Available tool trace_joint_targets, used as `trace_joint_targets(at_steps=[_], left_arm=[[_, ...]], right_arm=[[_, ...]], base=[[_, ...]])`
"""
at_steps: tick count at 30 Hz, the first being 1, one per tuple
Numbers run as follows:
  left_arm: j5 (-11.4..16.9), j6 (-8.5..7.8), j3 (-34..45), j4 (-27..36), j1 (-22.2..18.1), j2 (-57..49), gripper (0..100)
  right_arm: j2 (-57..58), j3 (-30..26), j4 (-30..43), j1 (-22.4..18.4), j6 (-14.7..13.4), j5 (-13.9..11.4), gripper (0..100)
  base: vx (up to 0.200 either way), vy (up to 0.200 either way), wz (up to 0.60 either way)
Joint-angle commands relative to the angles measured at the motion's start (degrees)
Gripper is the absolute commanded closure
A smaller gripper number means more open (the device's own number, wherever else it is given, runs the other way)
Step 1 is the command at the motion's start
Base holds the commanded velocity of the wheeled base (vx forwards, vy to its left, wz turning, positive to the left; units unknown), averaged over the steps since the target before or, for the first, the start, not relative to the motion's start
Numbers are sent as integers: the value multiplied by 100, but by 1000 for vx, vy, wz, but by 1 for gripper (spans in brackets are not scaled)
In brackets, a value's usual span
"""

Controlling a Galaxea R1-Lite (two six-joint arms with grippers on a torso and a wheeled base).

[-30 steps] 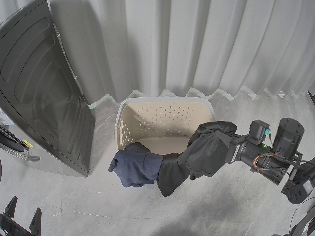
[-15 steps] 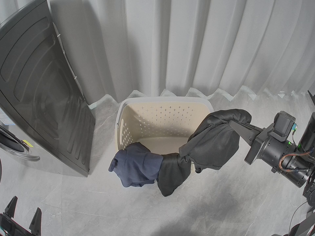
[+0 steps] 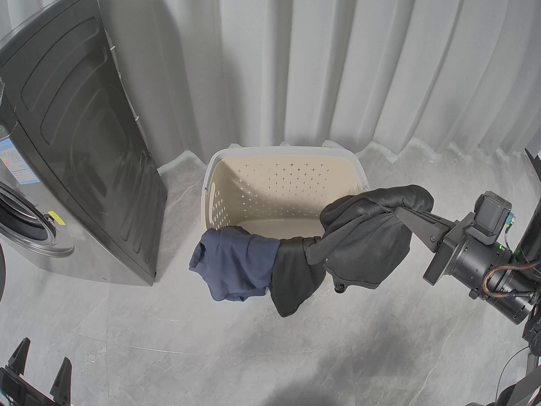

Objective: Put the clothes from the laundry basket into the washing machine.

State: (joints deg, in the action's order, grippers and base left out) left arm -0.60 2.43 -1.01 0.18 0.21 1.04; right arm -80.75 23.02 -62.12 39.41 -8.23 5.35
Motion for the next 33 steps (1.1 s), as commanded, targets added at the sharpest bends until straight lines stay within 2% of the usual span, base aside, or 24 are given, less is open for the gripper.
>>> trace_joint_targets(at_steps=[1,5,33], left_arm=[[-2,4,75,-1,-3,-68,0],[-2,4,75,-1,-3,-68,0],[-2,4,75,-1,-3,-68,0]], right_arm=[[-2,1,-2,5,-12,1,100],[7,1,-2,5,-12,1,100],[-46,-34,-10,58,-12,-17,100]], base=[[0,0,0],[0,0,0],[0,200,0]])
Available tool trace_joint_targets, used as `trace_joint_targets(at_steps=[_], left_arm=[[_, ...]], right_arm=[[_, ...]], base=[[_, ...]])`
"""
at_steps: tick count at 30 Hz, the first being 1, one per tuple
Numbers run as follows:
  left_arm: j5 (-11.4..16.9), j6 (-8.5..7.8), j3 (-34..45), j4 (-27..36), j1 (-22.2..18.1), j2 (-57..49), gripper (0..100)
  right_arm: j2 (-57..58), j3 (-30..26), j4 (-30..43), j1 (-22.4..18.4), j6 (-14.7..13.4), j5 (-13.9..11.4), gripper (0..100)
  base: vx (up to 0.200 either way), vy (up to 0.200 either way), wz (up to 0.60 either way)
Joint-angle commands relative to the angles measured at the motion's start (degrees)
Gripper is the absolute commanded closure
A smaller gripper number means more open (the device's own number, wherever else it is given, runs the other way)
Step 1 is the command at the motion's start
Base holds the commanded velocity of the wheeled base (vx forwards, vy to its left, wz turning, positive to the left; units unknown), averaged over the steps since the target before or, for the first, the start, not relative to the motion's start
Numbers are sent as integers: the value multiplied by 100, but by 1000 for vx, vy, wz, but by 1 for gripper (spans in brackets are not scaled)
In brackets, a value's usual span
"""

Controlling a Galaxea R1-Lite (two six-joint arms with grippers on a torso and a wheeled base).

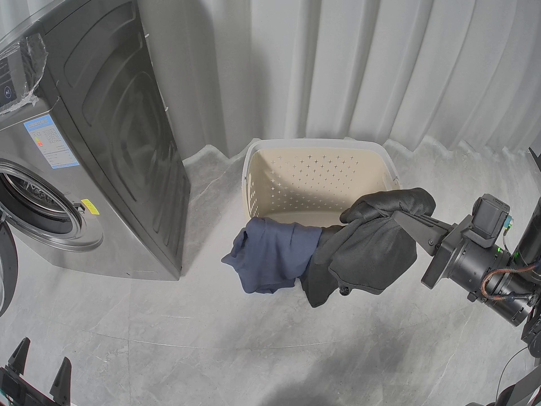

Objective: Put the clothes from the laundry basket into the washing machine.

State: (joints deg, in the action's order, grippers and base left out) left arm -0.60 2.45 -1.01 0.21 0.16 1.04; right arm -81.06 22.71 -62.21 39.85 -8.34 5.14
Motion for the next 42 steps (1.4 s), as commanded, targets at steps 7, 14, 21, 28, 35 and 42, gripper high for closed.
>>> trace_joint_targets(at_steps=[7,14,21,28,35,42], left_arm=[[-2,1,75,-3,2,-68,0],[-2,1,75,-3,2,-68,0],[-2,1,75,-3,2,-77,0],[-2,1,75,-3,2,-68,0],[-2,1,75,-3,2,-68,0],[-2,1,75,-3,2,-68,0]], right_arm=[[-16,5,-2,14,-1,4,100],[-7,-4,-28,31,-1,-22,100],[-16,-4,-28,31,-1,-13,100],[-16,-4,-28,31,-1,-13,100],[-16,-4,-28,31,-1,-5,100],[-24,-4,-28,31,-1,4,100]], base=[[0,200,0],[0,200,0],[0,200,0],[0,200,0],[0,200,0],[0,0,0]])
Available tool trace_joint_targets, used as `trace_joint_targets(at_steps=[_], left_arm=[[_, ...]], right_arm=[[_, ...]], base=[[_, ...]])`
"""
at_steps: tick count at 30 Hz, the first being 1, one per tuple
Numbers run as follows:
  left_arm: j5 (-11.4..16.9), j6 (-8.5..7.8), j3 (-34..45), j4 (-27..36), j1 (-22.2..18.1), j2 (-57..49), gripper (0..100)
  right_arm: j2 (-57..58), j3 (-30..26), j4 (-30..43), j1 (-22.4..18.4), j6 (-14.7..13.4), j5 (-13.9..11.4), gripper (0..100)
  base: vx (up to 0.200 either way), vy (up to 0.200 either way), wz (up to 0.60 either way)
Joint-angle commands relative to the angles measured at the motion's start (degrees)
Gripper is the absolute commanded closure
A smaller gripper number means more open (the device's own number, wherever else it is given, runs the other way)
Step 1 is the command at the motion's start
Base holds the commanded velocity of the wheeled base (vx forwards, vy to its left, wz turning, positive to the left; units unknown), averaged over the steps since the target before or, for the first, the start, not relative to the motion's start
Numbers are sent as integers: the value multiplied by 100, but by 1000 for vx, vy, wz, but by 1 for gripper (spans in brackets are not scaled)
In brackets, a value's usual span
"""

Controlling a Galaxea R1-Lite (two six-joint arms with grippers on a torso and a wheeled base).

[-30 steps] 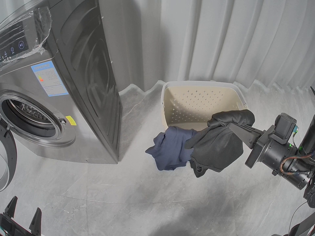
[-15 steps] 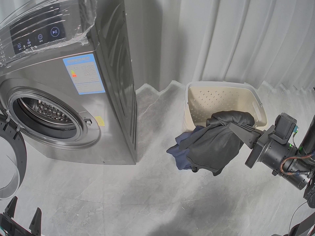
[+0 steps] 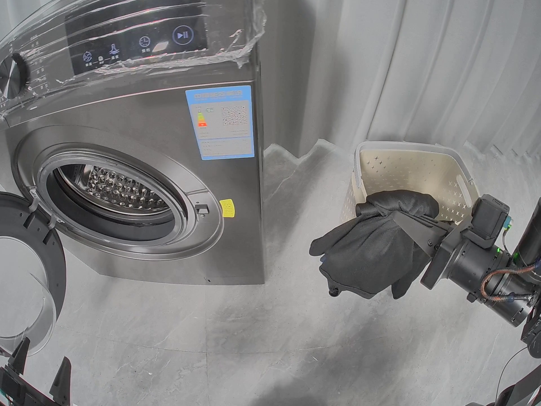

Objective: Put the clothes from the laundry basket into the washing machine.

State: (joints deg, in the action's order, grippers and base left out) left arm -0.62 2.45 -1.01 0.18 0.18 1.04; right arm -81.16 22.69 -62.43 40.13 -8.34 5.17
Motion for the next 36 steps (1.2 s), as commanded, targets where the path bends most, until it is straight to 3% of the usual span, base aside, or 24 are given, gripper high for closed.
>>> trace_joint_targets(at_steps=[1,8,23,32,36], left_arm=[[1,1,75,-1,-1,-77,0],[1,1,75,-1,-1,-68,0],[1,1,75,-1,-1,-68,0],[1,1,75,-1,-1,-68,0],[1,1,75,-1,-1,-68,0]], right_arm=[[-5,-1,-6,3,-1,2,100],[-13,-1,-6,-5,-1,2,100],[-13,-1,-6,-14,-10,2,100],[-31,-1,-6,-23,-1,-7,100],[-31,-1,-6,-32,-1,-7,100]], base=[[0,0,0],[0,0,0],[-200,0,0],[0,0,0],[0,200,0]])
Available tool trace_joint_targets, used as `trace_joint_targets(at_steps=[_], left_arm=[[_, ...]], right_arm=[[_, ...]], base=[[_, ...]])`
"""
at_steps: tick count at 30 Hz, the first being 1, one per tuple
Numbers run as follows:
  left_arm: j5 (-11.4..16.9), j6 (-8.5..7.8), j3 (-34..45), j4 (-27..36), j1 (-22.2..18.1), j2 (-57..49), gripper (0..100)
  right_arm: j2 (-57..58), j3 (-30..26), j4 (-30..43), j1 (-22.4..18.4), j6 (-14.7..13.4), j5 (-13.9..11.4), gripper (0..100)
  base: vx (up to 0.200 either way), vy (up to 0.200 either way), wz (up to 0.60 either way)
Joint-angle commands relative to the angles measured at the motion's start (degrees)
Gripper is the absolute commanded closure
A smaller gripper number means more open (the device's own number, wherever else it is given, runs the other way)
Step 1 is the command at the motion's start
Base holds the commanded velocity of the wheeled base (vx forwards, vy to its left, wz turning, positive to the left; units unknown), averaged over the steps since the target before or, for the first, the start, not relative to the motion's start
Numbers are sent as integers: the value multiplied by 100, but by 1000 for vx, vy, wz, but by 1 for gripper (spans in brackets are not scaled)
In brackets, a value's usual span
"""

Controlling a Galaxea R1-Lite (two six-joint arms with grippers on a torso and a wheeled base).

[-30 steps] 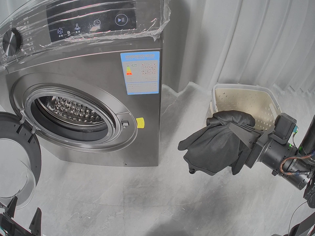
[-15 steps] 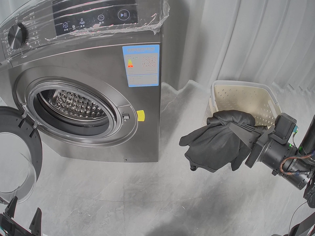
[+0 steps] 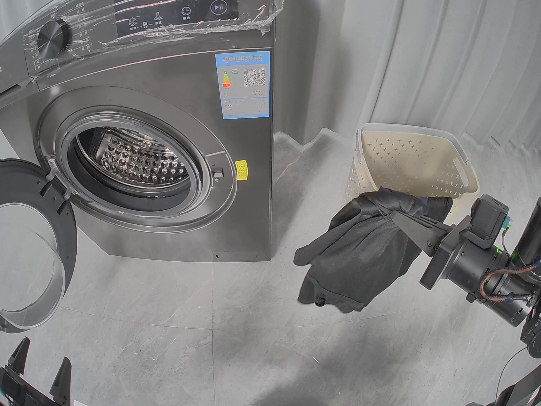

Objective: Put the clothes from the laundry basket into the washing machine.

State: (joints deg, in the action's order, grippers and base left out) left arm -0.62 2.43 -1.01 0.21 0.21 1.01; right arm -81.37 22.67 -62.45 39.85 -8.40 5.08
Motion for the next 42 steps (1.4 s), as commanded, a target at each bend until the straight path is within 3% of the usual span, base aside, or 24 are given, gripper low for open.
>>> trace_joint_targets(at_steps=[1,26,38,42], left_arm=[[1,4,75,-3,-3,-66,0],[1,4,75,-3,-3,-66,0],[1,4,75,-3,-3,-75,0],[1,4,75,-3,-3,-66,0]], right_arm=[[-10,0,-4,-4,-4,1,100],[-10,0,-4,-12,-4,1,100],[-10,0,-4,-30,-4,1,100],[-10,0,-4,-30,-4,1,100]], base=[[0,200,0],[0,200,0],[0,0,0],[-200,0,0]])
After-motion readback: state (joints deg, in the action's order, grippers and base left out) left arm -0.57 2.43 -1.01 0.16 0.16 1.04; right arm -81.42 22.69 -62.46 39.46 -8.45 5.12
